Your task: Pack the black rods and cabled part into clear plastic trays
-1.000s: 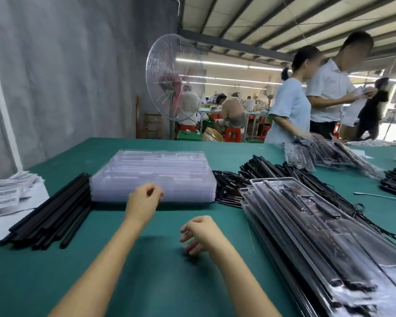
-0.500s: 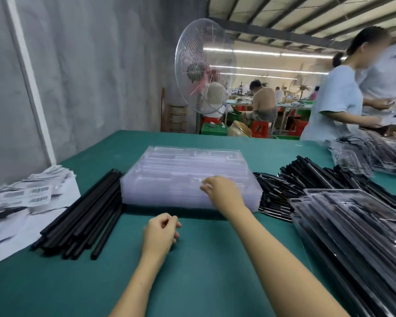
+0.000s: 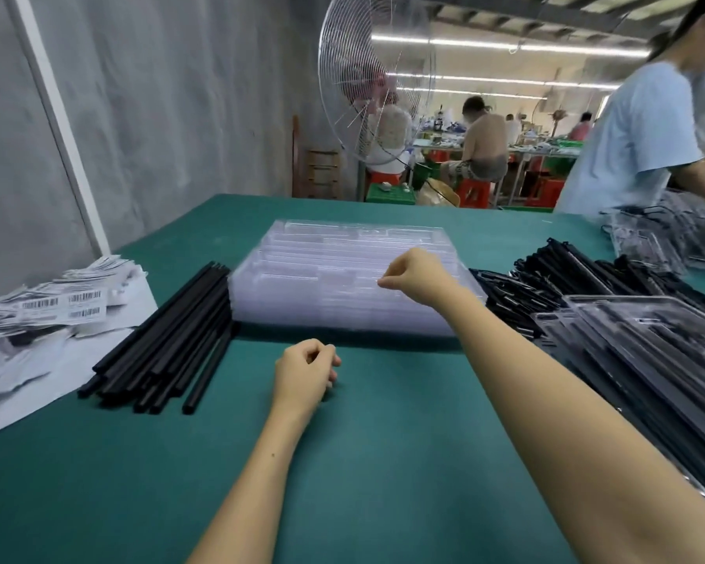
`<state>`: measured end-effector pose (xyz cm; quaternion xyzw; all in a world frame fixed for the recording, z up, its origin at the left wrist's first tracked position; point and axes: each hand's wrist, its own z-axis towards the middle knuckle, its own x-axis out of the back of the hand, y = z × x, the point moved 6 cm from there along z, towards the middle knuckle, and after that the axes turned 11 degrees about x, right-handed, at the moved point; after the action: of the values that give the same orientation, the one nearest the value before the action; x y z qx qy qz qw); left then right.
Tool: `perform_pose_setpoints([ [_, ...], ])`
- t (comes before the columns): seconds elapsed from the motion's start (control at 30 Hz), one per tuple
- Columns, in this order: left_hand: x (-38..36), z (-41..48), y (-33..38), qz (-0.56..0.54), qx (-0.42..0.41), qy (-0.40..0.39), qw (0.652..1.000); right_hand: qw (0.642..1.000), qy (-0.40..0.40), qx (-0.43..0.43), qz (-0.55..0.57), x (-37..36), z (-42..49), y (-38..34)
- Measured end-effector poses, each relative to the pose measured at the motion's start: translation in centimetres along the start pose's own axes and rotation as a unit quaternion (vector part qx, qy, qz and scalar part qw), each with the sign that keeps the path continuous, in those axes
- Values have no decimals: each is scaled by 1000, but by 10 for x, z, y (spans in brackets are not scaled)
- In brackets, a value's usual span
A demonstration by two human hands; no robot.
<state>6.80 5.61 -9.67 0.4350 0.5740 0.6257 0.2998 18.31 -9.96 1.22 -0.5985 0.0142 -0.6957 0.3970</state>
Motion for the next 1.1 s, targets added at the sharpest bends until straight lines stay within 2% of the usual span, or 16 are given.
perform_pose_setpoints([
  [0.13, -1, 1, 1, -6, 3, 6, 1000, 972, 58, 90, -209, -4, 0, -13],
  [0.27, -2, 2, 0, -9, 3, 8, 1000, 946, 120, 140, -266, 0, 1, -23],
  [0.47, -3, 1, -2, -1, 15, 9, 1000, 945, 152, 125, -261, 15, 17, -32],
  [0.6, -4, 2, -3, 3, 25, 2, 1000, 956, 210, 78, -189, 48, 30, -30],
  [0.73, -3, 3, -6, 16, 31, 5, 999, 949, 202, 87, -228, 58, 44, -43],
  [0.9, -4, 3, -7, 5, 35, 7, 999, 954, 265, 19, -140, 84, 56, -40],
  [1.0, 7, -1, 3, -65, 2, 63, 996, 966, 204, 61, -147, 69, 57, -48],
  [1.1, 23, -14, 23, 5, -115, 190, 975, 977, 102, 84, -166, 32, 49, -41],
])
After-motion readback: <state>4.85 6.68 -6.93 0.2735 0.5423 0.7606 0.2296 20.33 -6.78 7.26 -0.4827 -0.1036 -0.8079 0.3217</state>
